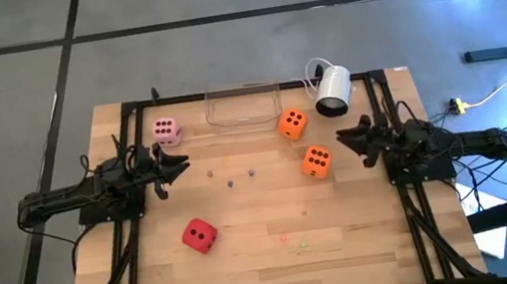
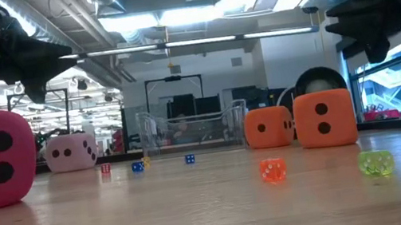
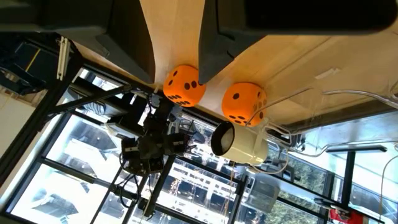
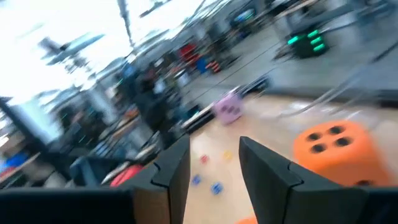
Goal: Pick & Place Dice
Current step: Put the large pink dice into the transparent bin
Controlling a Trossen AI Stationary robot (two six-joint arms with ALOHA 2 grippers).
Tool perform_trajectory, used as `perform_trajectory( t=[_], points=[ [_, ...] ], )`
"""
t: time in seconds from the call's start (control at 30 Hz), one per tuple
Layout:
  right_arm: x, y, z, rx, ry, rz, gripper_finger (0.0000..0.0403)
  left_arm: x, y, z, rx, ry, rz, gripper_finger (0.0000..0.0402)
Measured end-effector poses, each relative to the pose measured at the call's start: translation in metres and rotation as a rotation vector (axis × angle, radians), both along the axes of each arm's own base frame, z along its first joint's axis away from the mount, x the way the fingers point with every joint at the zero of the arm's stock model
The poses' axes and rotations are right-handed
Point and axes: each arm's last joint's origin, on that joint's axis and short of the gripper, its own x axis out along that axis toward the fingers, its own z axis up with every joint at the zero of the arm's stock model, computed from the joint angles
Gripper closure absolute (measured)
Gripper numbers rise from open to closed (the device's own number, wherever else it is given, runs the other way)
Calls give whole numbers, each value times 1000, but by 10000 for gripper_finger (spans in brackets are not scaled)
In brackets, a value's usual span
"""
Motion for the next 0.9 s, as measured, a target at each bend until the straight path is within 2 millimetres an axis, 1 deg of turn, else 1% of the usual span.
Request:
perform_trajectory(
  t=[0.1, 0.23, 0.33, 0.47, 0.63, 0.7, 0.8, 0.9],
  points=[
    [-1, -3, 2, 21, -26, -108, 241, 0, 0, 0, 0, 0, 0, 284],
    [-3, -6, 1, 51, -33, -208, 191, 0, 0, 0, 0, 0, 0, 284],
    [-3, -6, 1, 60, -30, -221, 155, 0, 0, 0, 0, 0, 0, 283],
    [-3, -6, 1, 69, -36, -205, 124, 0, 0, 0, 1, 0, 16, 283],
    [-2, -4, 1, 80, -38, -149, 106, 0, 1, 0, -1, -2, 28, 283],
    [-2, -4, 1, 81, -38, -148, 105, 0, 1, 1, -11, -17, 46, 284],
    [-2, -4, 1, 82, -38, -156, 106, -1, 2, 4, -73, -67, 53, 283],
    [-2, -5, 1, 83, -38, -165, 108, -1, 3, 6, -80, -88, 89, 283]
  ],
)
